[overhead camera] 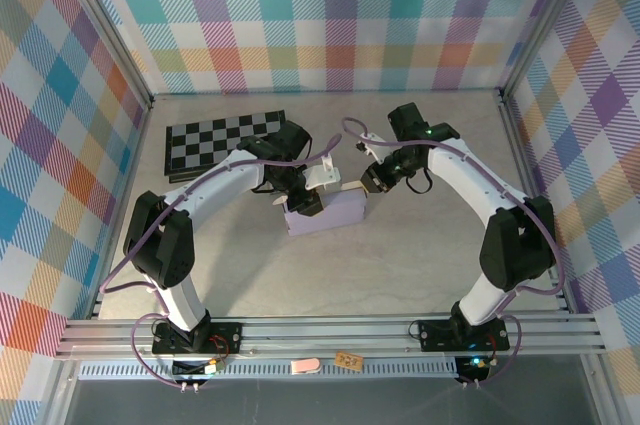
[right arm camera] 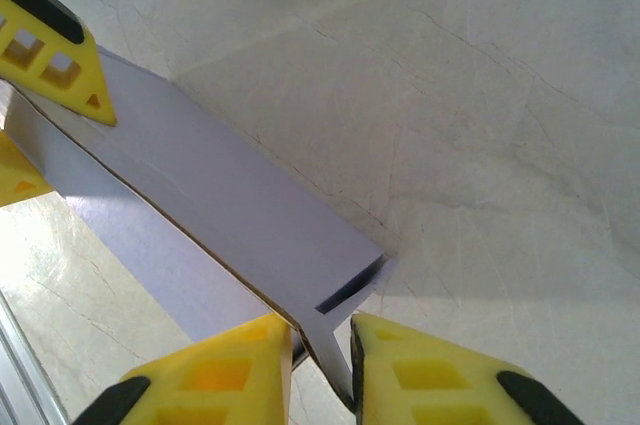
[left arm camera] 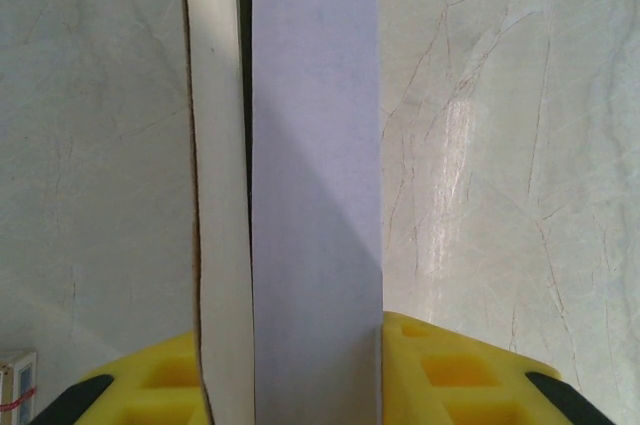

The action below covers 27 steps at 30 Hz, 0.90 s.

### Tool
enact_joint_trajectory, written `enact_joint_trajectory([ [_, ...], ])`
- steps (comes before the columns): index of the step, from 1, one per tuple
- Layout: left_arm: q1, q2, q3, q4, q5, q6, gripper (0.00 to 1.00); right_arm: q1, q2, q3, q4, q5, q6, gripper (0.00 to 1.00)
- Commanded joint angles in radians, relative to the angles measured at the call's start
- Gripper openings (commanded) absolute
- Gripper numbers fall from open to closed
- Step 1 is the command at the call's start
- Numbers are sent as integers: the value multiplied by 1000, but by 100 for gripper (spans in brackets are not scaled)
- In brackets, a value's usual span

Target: Fold the paper box

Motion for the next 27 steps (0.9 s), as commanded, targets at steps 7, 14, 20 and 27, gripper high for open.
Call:
enact_joint_trajectory([
  [7, 11, 46, 9, -23, -26, -4, 31, 18, -26, 23, -29, 63, 6, 14],
  [14, 11, 44, 10, -16, -34, -17, 31, 41, -22, 35, -44, 82, 32, 3],
  [20, 11, 45, 17, -1, -23, -53, 31, 57, 5, 82, -84, 110, 161, 0],
  [27, 11, 51, 22, 14, -23, -84, 30, 79, -37, 30, -19, 162, 410, 0],
])
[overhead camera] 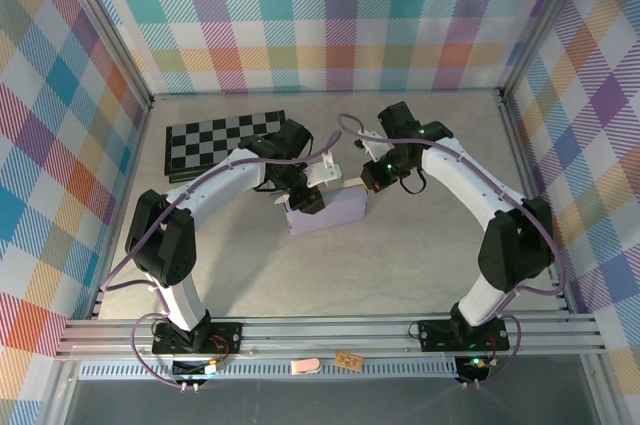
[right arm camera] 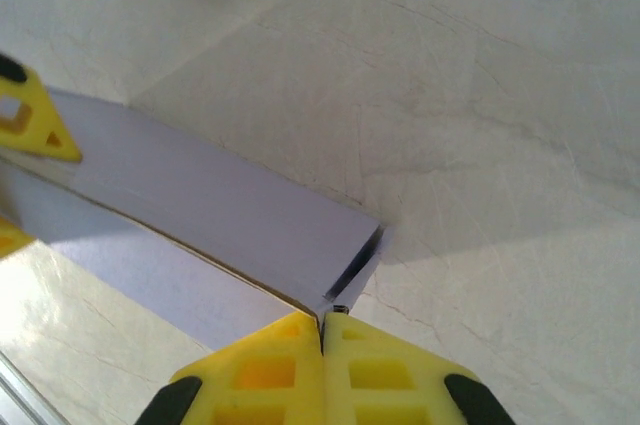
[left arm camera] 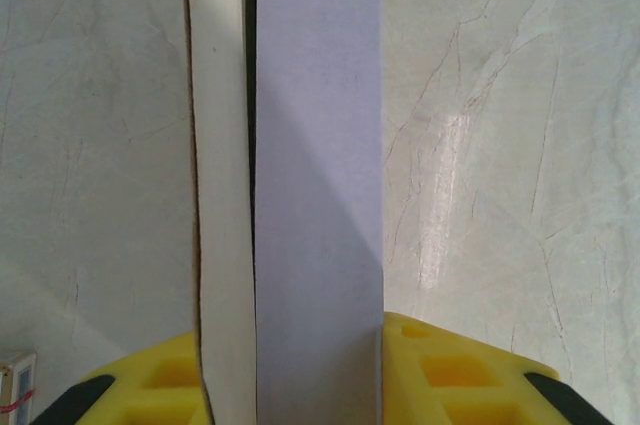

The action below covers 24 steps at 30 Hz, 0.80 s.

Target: Fold the paper box

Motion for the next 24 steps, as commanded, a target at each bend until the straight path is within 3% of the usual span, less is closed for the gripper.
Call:
enact_joint_trajectory([
  [1, 11, 38, 11, 4, -24, -34, 30, 14, -47, -25, 32, 14, 181, 0],
  [8, 11, 51, 31, 8, -18, -52, 30, 53, -97, -128, 164, 85, 281, 0],
  [24, 25, 80, 61, 24, -36, -131, 32, 106, -195, -379, 426, 170, 325, 0],
])
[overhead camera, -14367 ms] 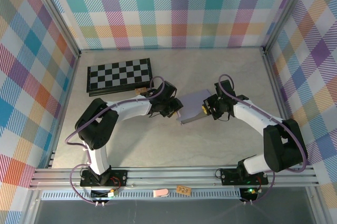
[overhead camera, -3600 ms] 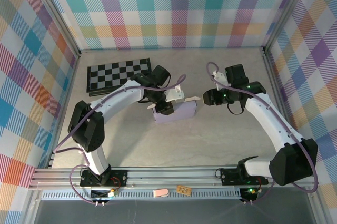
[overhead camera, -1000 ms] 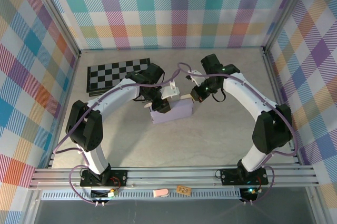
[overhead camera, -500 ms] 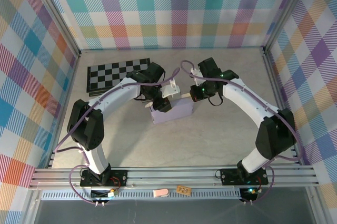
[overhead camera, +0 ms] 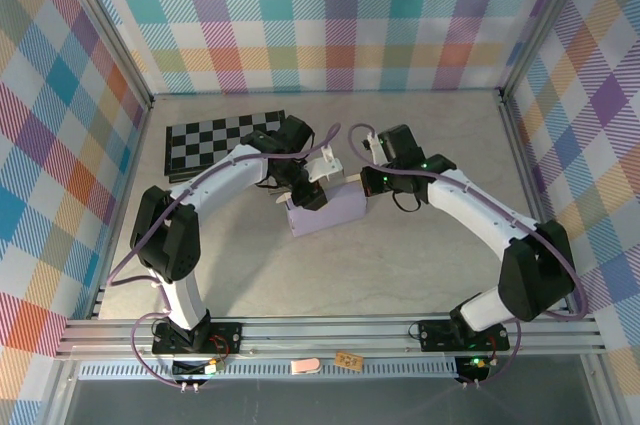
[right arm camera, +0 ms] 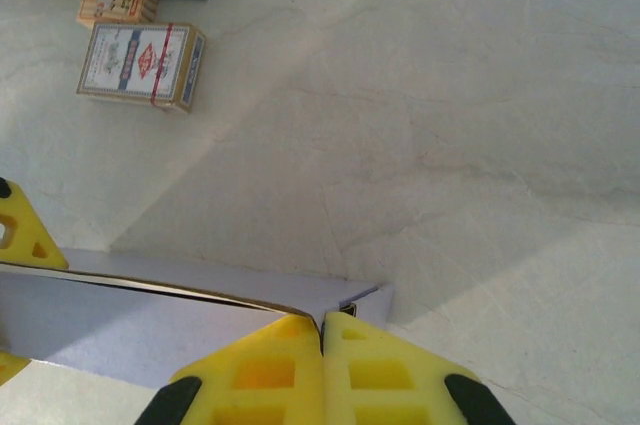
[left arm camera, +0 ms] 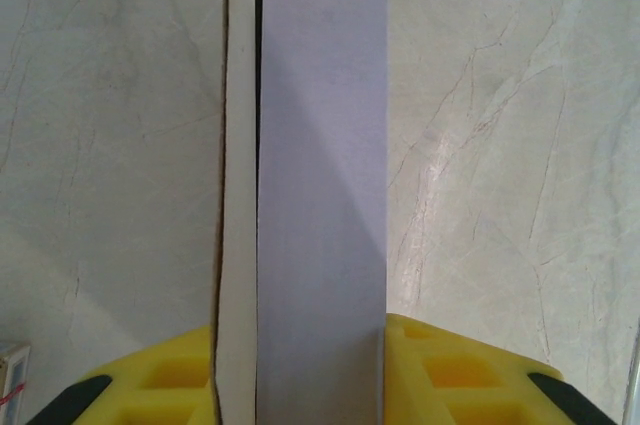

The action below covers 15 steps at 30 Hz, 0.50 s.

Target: Fold the paper box

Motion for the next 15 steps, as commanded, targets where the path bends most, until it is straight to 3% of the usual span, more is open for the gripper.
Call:
enact_joint_trajectory([
  [1, 17, 45, 15, 38, -42, -53, 32, 32, -17, -75, 13, -12, 12, 0],
  [15, 24, -30, -18, 173, -19, -252, 41, 80, -147, -302, 197, 85, -5, 0],
])
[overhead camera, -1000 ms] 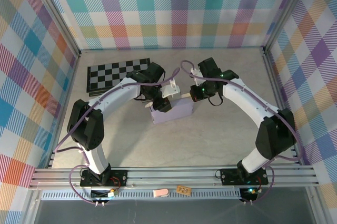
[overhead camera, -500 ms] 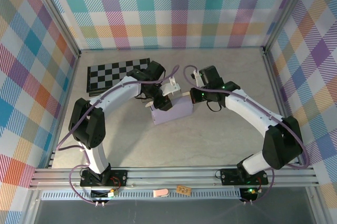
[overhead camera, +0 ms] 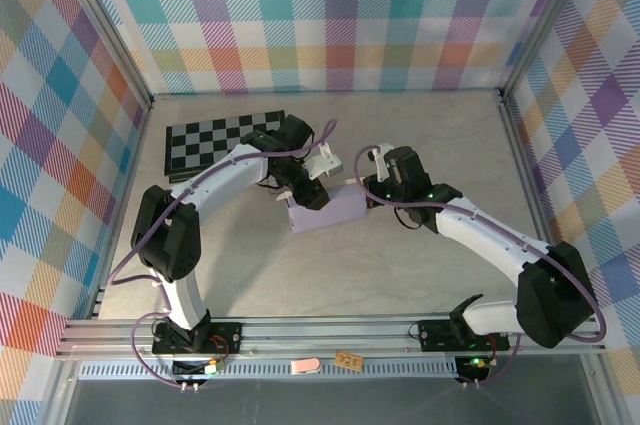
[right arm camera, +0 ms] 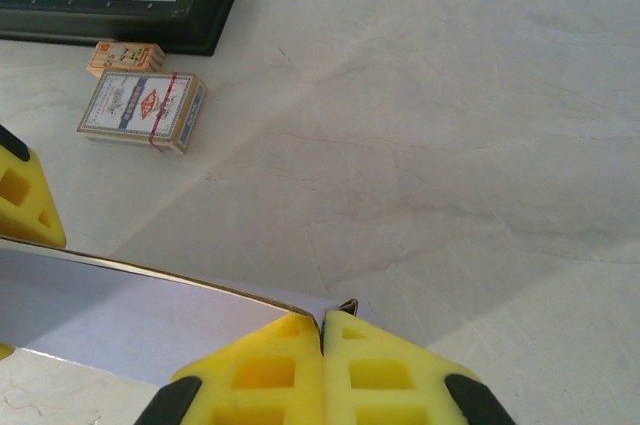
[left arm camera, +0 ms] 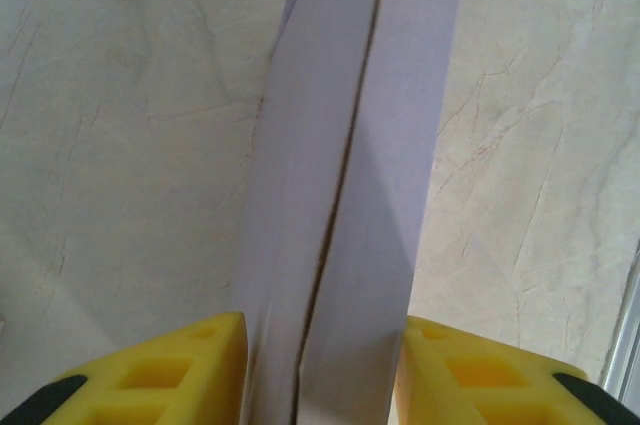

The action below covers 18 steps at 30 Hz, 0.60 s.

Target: Fold the paper box

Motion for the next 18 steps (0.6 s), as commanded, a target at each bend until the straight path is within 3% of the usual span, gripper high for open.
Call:
enact_joint_trajectory([
  [1, 21, -38, -19, 164, -12, -127, 42, 36, 6, -51, -79, -8, 1, 0],
  [3, 21, -57, -36, 191, 2, -159, 49, 51, 4, -57, -68, 15, 8, 0],
  [10, 22, -153, -124, 320, -50, -290, 56, 77, 6, -54, -64, 74, 26, 0],
  [13, 24, -222, -180, 411, -151, -399, 58, 80, 2, -55, -66, 82, 33, 0],
  [15, 24, -282, -220, 450, -280, -505, 58, 81, 0, -55, -67, 88, 39, 0],
  [18, 31, -363, -229, 365, -486, -718, 50, 84, 0, -50, -74, 105, 49, 0],
])
